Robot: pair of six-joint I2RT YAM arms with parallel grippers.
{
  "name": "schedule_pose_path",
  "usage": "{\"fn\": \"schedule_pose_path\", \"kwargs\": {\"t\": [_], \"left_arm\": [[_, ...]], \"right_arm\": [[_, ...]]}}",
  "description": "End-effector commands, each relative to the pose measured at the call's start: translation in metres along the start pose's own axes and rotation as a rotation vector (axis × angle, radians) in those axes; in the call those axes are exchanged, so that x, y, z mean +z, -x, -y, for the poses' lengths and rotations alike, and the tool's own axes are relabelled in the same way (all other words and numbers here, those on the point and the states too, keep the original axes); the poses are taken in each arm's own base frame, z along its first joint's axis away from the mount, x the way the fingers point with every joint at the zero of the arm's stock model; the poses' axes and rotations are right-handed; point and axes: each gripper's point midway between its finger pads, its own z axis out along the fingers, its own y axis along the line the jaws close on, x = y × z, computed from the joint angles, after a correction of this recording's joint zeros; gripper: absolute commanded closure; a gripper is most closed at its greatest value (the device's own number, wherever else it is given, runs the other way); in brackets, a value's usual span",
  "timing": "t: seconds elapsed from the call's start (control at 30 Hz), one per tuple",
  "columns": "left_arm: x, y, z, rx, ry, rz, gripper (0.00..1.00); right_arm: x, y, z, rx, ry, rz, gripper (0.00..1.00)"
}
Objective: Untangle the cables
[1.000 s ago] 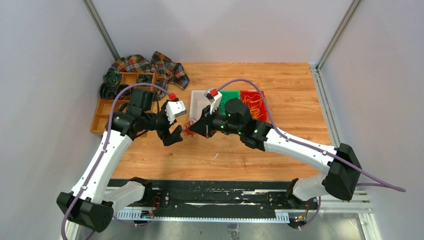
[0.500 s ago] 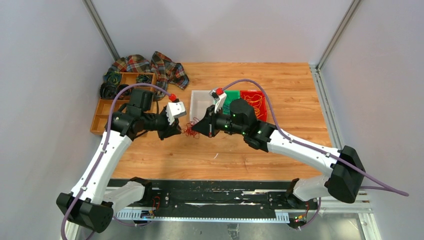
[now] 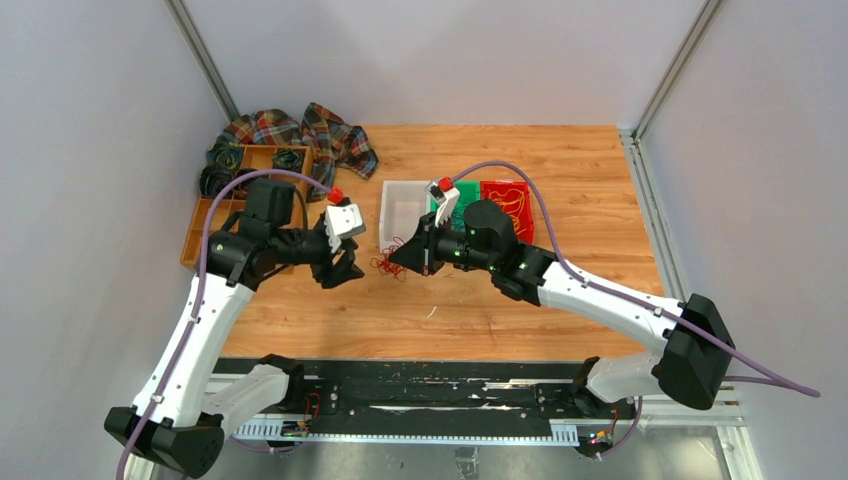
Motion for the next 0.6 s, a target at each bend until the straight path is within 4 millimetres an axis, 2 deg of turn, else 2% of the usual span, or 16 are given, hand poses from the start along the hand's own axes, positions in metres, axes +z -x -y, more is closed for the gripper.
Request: {"fn": "schedule_pose_path", "kwargs": {"t": [0.0, 0.07, 0.2, 0.3, 0.47, 0.57], "left_arm": [[-0.002, -0.01, 0.022, 0.044, -0.098, -0.002, 0.3], [-0.002, -0.011, 0.024, 0.054, -0.111, -0.005, 0.26], [0.001, -0.004, 0.023, 0.073, -0.139, 0.018, 0.25], [0.003, 0.002, 0.025, 0.076, -0.169, 0.041, 0.28], [0.005, 0.0, 0.025, 0.101, -0.181, 0.045, 0.37], [0.006, 0.001, 0.027, 0.099, -0.195, 0.053, 0.39]], "right_arm": [[-0.007, 0.023, -0.018, -0.006, 0.057, 0.058, 0.99], [-0.008, 0.025, -0.022, -0.006, 0.069, 0.059, 0.99], [-0.007, 0.027, -0.026, 0.007, 0.088, 0.061, 0.99], [-0.006, 0.027, -0.028, 0.02, 0.103, 0.057, 0.99], [-0.009, 0.032, -0.035, 0.026, 0.126, 0.066, 0.99], [-0.011, 0.034, -0.038, 0.033, 0.142, 0.074, 0.99]]}}
